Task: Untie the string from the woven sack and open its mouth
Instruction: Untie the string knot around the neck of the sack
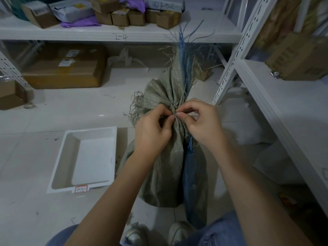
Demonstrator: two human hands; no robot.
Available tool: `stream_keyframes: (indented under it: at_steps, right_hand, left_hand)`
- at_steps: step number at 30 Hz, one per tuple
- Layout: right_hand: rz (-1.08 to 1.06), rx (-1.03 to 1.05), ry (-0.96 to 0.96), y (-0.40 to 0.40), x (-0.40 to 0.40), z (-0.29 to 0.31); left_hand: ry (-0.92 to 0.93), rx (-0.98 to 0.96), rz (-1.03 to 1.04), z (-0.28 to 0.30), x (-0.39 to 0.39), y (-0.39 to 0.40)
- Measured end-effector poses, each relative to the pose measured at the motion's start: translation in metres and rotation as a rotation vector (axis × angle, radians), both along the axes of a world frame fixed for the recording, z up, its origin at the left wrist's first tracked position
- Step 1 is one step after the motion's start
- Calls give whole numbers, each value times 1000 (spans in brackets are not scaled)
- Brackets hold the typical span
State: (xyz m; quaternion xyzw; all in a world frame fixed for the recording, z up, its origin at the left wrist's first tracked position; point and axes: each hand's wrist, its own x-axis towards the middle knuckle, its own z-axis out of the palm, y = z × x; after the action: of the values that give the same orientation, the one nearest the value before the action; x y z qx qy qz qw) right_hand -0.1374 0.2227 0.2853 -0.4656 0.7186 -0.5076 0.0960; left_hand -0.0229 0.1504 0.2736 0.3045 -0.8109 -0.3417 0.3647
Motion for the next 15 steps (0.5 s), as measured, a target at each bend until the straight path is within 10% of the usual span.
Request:
stream_keyframes:
  at_steps: [8,15]
  right_hand:
    - [63,34,91,6,-3,0]
    - [30,-70,-19,6,-7,1]
  left_hand:
    - [-134,-236,-86,0,5,-7]
    - [50,82,-126,2,0,-9]
